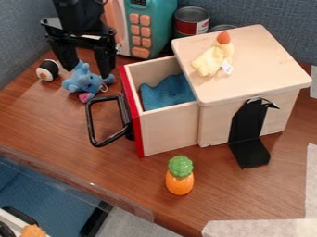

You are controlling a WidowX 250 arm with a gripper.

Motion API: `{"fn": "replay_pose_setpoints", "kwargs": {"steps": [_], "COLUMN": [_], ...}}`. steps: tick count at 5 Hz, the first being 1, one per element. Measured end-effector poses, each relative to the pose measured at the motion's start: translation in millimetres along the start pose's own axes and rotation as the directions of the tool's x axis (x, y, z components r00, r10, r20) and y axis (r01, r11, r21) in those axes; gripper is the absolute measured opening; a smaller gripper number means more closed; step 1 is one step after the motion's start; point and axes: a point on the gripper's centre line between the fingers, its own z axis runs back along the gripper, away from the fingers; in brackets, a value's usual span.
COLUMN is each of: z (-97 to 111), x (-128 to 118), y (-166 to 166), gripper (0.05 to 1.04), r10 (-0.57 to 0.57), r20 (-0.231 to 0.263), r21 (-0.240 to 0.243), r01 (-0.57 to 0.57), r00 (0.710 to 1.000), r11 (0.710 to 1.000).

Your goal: The blue stuffed animal is entering the box

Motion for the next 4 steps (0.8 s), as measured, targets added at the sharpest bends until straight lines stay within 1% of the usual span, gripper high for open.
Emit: {"fn": "replay_pose_setpoints", "kwargs": {"steps": [1, 2, 3, 4], "z": [-8, -24, -39, -53], "x": [-1, 11, 25, 38], "y": [1, 25, 40, 48], "gripper": [1.0, 1.0, 1.0, 1.001], "r10": [0.006, 0.082, 0.126, 0.143], "r20": [-0.025, -0.011, -0.03, -0.048], "r21": [-0.001, 0.084, 0.103, 0.113], "r01": [-0.006, -0.08, -0.122, -0.137], "r00": [1.0, 0.997, 0.992, 0.989], "r11": [1.0, 0.993, 0.987, 0.984]}}
